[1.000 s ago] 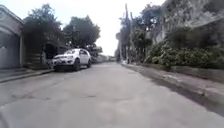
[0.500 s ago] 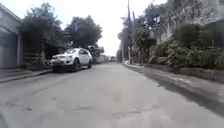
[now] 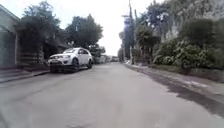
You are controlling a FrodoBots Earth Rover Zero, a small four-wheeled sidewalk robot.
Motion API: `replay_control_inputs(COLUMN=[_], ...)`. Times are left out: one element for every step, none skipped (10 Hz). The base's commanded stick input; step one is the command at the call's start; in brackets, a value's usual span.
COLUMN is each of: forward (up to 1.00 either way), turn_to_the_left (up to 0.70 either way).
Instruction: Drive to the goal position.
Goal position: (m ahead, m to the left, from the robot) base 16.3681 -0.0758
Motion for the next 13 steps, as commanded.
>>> replay_control_inputs(forward=[0.85,0.85,0.85,0.85,0.85,0.85,0.85,0.85,0.85,0.85,0.85,0.85,0.85], turn_to_the_left=[-0.34,-0.34,0.00,0.00,0.00,0.00,0.00,0.00,0.00,0.00,0.00,0.00,0.00])
